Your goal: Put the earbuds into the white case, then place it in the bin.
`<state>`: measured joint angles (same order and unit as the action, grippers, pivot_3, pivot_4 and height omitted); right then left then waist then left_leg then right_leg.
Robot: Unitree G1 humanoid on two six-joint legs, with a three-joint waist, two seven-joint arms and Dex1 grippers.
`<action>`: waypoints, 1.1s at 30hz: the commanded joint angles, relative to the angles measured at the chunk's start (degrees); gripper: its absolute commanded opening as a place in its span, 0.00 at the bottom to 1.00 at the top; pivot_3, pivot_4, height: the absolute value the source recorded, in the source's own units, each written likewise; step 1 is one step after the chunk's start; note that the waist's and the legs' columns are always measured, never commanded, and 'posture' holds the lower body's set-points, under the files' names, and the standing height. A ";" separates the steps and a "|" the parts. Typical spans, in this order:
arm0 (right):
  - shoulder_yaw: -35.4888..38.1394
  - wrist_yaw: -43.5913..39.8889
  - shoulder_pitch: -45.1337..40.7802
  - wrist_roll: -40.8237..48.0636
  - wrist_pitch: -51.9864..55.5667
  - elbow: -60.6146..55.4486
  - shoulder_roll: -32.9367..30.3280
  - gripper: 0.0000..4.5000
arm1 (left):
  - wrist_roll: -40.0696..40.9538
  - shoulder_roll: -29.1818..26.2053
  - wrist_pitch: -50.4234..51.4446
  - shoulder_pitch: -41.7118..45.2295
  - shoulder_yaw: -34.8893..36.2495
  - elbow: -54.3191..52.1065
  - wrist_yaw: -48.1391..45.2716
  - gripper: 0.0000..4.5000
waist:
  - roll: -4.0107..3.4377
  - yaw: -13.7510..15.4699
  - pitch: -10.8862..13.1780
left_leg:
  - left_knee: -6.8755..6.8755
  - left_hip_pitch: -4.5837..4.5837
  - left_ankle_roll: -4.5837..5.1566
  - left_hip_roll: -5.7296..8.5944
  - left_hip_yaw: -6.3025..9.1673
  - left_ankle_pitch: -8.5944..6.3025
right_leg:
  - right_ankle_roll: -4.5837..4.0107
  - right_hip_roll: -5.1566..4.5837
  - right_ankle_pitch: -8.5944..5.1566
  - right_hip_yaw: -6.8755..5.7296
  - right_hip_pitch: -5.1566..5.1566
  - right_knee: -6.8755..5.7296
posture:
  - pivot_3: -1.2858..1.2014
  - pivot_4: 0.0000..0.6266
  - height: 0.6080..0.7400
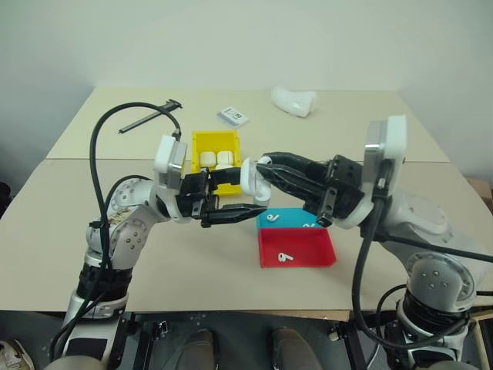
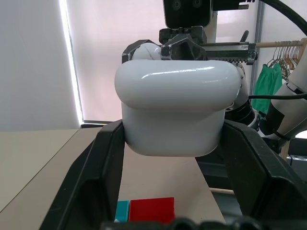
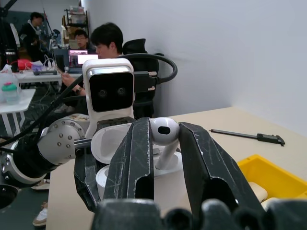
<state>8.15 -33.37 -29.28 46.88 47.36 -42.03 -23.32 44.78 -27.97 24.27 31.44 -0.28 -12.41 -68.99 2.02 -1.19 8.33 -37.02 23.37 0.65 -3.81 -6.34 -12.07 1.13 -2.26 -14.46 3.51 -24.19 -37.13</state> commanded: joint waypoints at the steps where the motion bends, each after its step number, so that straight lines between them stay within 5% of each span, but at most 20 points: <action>1: -1.38 1.57 0.25 -1.95 -2.65 0.25 -1.02 0.13 | 0.19 -0.02 -1.26 0.82 0.76 -1.81 -0.69 0.61 | 0.00 -0.01 0.00 | 0.00 0.00 0.00 0.00 0.00 0.00 | 0.00 0.00 0.00 0.00 0.00 0.00 | 0.52 0.24 1.00; 11: -3.78 0.37 1.27 -2.58 -5.74 0.69 -4.47 0.13 | -0.63 0.44 -1.88 0.93 0.97 -1.74 -0.80 0.61 | 0.00 0.10 0.00 | 0.00 0.01 0.00 0.00 0.00 0.00 | 0.00 0.00 0.00 0.00 -0.01 0.01 | 0.52 0.24 1.00; 20: -3.12 -2.27 1.65 -2.05 -8.23 1.98 -7.90 0.80 | -1.35 0.94 -2.47 1.07 1.50 -1.18 -0.52 0.61 | 0.00 0.11 0.00 | 0.00 0.01 0.00 0.00 0.00 0.00 | 0.00 0.00 0.00 0.00 0.00 0.02 | 0.52 0.24 1.00; 29: 1.57 -4.98 -2.24 -1.39 -10.08 9.17 -11.86 0.80 | -1.99 0.65 -2.94 0.06 2.25 -2.10 0.57 0.61 | 0.01 0.15 0.01 | -0.01 0.01 0.01 0.00 0.01 0.00 | 0.00 0.00 0.00 0.00 0.00 0.02 | 0.52 0.24 1.00; 33: 0.40 -12.52 -6.56 -5.28 -10.85 17.58 -19.62 0.80 | -2.16 0.11 -3.79 -0.76 3.47 -2.77 1.81 0.61 | 0.00 0.27 0.02 | 0.00 0.02 0.02 0.00 -0.01 -0.01 | 0.00 -0.01 0.00 0.01 0.01 0.05 | 0.52 0.24 1.00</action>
<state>8.07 -42.96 -34.03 43.60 38.58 -26.03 -41.17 42.36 -27.50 21.67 30.67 1.56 -12.90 -67.78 2.02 -0.92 8.35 -37.02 23.39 0.68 -3.81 -6.37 -12.09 1.13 -2.28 -14.46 3.53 -24.21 -37.08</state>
